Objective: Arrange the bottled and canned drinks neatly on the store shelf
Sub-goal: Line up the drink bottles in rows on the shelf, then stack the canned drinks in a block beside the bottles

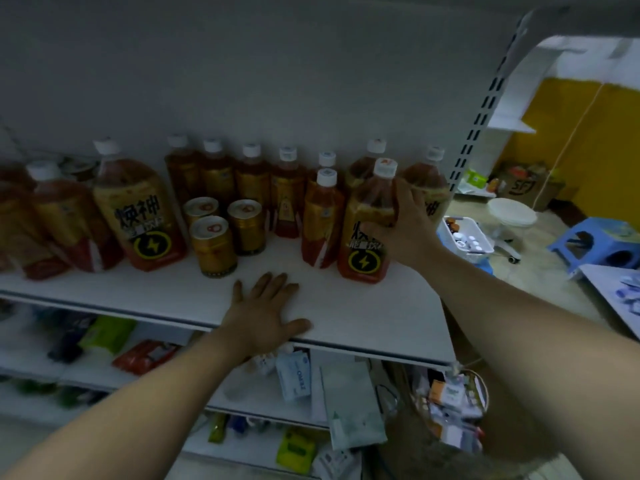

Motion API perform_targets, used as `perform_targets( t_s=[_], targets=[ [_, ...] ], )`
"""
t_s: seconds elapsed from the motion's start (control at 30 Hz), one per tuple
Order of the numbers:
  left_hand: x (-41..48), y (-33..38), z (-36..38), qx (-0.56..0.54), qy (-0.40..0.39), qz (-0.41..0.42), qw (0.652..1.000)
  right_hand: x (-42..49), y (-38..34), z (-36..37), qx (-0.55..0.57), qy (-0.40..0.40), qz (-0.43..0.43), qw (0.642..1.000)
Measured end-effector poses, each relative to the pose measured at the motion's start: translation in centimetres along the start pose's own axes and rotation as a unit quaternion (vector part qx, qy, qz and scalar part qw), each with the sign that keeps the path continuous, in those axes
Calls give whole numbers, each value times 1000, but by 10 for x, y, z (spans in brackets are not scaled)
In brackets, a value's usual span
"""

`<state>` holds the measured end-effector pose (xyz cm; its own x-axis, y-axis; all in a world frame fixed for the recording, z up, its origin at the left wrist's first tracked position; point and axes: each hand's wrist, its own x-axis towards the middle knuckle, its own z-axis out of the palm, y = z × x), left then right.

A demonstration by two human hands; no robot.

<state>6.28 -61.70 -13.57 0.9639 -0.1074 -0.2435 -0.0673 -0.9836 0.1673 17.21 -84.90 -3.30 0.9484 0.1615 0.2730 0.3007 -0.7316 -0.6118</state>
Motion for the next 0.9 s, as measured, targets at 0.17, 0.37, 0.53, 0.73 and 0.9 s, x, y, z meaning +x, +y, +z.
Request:
perform_targets(
  t_s=[0.17, 0.37, 0.53, 0.73, 0.9],
  targets=[
    [-16, -10, -28, -85, -1, -28, 996, -4, -25, -18, 22, 13, 1, 1000],
    [-45, -61, -67, -164, 68, -67, 982, -13, -105, -9, -34, 69, -141, 987],
    [-58, -105, -98, -221, 99, -10, 970, -18, -160, 59, -32, -81, -126, 988],
    [-27, -136, -109, -290, 125, 64, 947, 5, -160, 135, -69, -176, -18, 982],
    [14, -137, -88, -288, 58, 30, 955, 24, -139, 157, -98, -242, 65, 963]
  ],
)
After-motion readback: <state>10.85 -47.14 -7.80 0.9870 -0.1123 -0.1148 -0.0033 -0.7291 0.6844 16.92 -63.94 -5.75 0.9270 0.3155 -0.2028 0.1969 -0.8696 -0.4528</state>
